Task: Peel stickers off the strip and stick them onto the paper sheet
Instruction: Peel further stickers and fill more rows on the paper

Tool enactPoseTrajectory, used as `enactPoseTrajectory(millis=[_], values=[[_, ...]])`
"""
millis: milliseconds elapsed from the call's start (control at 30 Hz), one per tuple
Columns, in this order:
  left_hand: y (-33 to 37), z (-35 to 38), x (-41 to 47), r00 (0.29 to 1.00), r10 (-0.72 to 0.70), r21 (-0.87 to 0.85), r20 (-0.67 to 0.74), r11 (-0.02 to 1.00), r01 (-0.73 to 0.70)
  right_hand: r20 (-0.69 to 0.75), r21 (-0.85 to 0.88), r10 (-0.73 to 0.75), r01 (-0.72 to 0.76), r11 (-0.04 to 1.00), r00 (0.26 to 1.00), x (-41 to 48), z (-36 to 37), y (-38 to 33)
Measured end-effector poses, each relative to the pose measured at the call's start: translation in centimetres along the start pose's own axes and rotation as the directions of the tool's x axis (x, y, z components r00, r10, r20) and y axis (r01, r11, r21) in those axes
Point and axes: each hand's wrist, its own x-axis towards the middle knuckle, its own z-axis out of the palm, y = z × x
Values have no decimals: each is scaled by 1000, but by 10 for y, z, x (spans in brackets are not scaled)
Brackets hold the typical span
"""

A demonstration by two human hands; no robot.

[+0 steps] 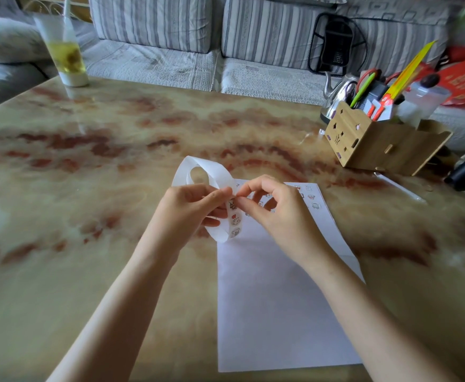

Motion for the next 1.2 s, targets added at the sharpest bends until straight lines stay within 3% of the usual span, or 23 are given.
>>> enactPoseTrajectory(millis=[200, 400, 600, 733, 1200], values=[[-1, 0, 2, 999, -34, -29, -20, 999, 34, 15, 8, -100, 100, 995, 995, -4, -3, 4], [-3, -3, 3, 998, 3, 26, -61, 1000, -2, 17, 230, 98, -99, 968, 995, -2, -29, 15], [-2, -6, 4, 996, -12, 58, -83, 998, 17, -81, 86, 367, -360, 929, 927, 7, -84, 58], [0, -5, 2, 996, -16, 70, -84, 997, 22, -52, -4, 479, -479, 878, 877, 10, -103, 81], [-1, -6, 3, 996, 2, 74, -85, 997, 4, -42, -34, 522, -523, 852, 852, 17, -97, 90]])
